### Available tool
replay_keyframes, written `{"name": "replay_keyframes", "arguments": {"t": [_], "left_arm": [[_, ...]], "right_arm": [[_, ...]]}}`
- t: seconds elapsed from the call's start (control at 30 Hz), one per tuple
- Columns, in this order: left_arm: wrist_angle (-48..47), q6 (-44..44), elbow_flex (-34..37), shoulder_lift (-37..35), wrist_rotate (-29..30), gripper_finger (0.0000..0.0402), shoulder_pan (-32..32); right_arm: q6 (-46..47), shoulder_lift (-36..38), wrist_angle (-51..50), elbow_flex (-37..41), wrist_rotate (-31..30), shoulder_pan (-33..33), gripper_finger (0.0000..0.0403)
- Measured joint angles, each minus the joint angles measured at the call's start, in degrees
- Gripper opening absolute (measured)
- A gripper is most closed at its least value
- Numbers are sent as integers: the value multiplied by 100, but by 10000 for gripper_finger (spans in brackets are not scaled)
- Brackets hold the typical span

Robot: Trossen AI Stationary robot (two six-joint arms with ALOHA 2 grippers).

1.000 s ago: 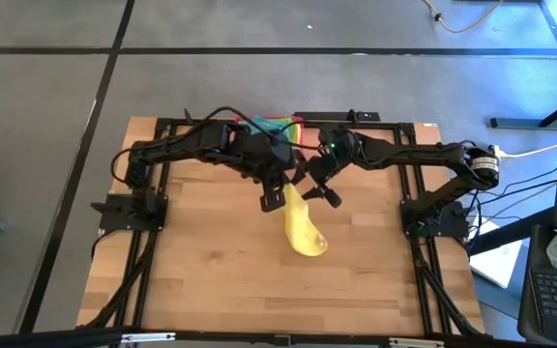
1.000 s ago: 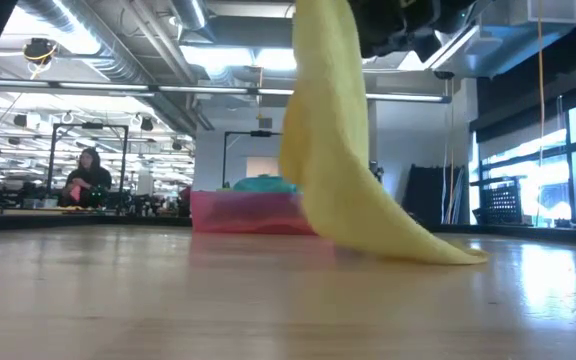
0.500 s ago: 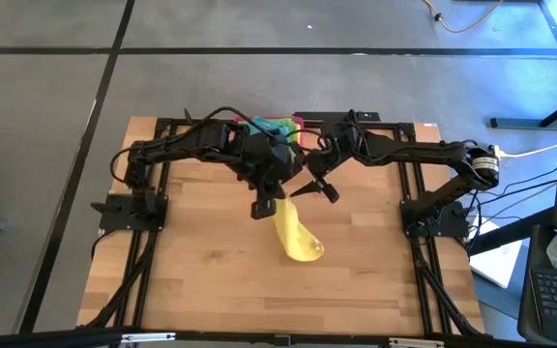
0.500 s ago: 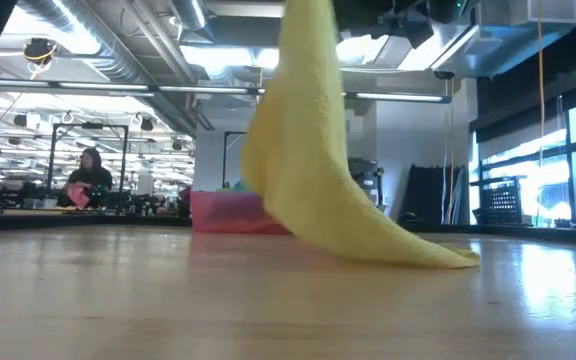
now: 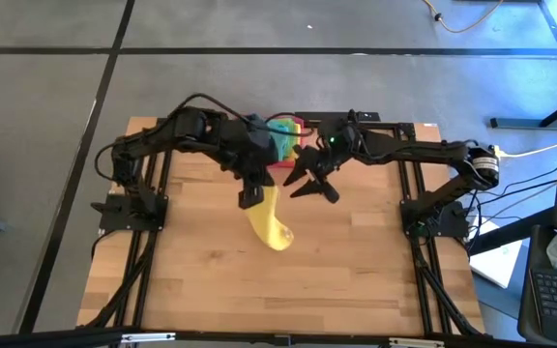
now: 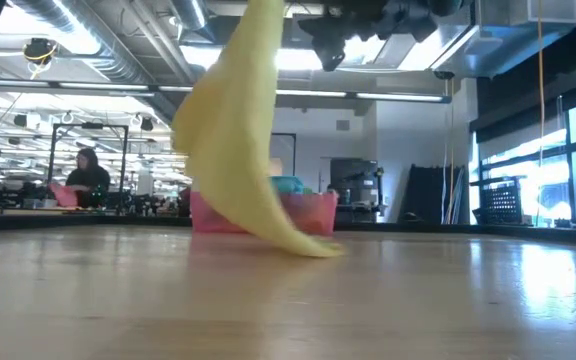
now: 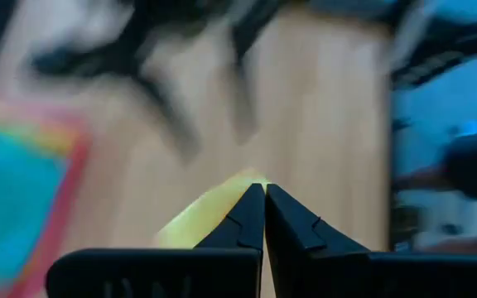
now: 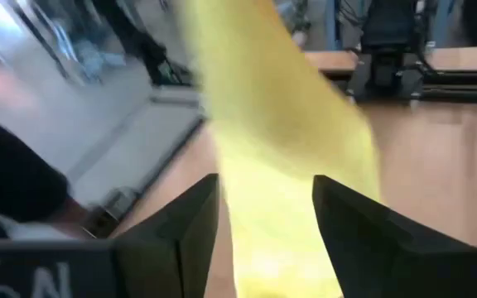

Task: Fold microfiber towels
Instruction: Fold the yellow microfiber cloth

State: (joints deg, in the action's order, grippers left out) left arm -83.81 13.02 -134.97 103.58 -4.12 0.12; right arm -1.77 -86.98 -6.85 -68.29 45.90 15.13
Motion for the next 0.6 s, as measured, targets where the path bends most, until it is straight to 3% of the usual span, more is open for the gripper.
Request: {"name": "replay_keyframes", "arguments": {"t": [0.13, 0.27, 0.5, 0.6], "left_arm": [[1124, -14, 0, -199, -963, 0, -76], [1921, 431, 0, -385, -1692, 0, -124], [488, 777, -8, -549, -1782, 0, -479], [-535, 791, 2, -499, -1248, 0, -652]], "right_arm": [[-822, -2, 38, -2, -715, -119, 197], [-188, 16, 449, -196, -1095, -97, 197], [-490, 16, 597, -227, -1052, -117, 197], [-394, -9, 469, -227, -1106, -122, 197]]}}
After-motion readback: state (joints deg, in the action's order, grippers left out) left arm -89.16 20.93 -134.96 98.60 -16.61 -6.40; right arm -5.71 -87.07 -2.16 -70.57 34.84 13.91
